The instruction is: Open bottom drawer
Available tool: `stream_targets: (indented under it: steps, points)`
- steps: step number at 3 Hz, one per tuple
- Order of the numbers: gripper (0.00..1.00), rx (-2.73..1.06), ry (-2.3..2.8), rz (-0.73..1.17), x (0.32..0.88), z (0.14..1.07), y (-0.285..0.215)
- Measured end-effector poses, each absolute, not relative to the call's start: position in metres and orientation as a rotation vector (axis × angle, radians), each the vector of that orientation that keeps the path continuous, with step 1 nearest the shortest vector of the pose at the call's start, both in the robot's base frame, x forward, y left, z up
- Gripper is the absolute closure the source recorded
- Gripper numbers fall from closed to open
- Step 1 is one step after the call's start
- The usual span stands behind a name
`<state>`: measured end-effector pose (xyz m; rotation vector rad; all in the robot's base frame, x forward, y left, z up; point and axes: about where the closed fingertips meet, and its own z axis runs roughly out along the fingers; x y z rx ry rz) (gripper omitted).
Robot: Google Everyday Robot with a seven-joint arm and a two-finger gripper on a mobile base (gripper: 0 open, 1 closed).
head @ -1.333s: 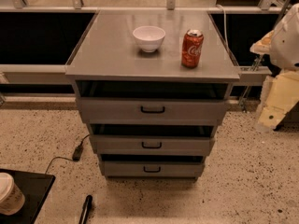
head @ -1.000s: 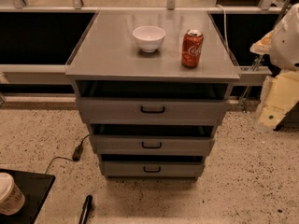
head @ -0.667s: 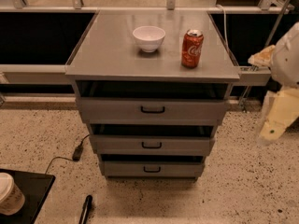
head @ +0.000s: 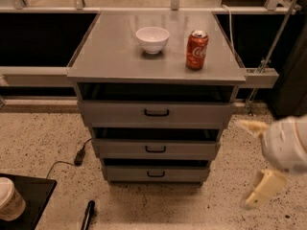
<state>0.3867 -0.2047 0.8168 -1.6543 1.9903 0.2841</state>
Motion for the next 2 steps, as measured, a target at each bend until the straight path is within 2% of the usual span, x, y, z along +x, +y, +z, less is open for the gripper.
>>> stream_targets:
  steps: [1, 2]
  points:
    - [0.0, -1.578, 1.996, 0.443, 0.364, 0.694, -0.21]
    - [0.0, -1.596, 2.076, 0.485, 0.357, 0.576, -0.222]
